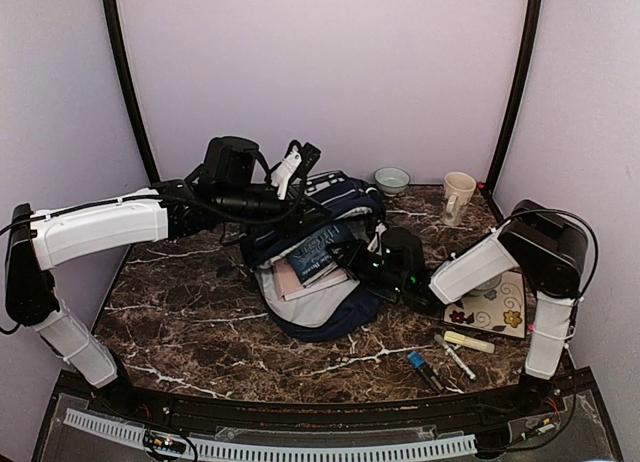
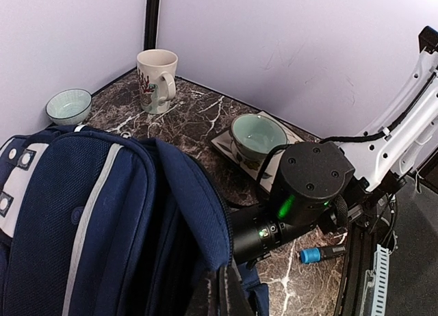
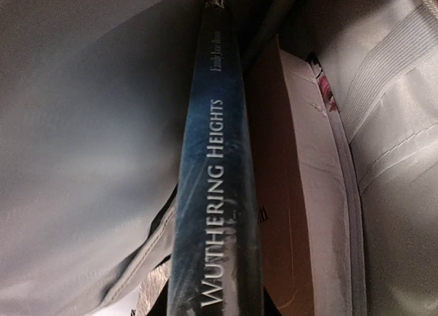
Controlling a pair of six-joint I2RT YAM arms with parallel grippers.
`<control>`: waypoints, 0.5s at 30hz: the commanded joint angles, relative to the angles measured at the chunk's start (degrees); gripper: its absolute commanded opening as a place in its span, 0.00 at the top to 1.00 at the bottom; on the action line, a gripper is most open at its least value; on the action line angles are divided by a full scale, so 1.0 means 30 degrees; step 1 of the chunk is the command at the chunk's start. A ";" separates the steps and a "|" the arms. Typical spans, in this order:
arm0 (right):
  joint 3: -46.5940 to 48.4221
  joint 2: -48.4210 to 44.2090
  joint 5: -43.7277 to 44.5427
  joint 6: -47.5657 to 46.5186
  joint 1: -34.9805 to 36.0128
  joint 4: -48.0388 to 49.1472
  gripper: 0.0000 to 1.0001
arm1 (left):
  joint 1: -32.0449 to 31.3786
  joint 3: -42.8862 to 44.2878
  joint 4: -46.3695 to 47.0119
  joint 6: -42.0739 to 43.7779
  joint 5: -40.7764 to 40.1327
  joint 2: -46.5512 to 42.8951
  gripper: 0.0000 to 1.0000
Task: Pack the student bag
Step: Place the book in the largest pocket of the bag.
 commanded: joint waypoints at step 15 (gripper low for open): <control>-0.1855 -0.3208 -0.4153 -0.6602 -0.0084 -0.4061 0.57 | -0.0226 0.0018 0.1857 0.0056 -0.0840 -0.0665 1.00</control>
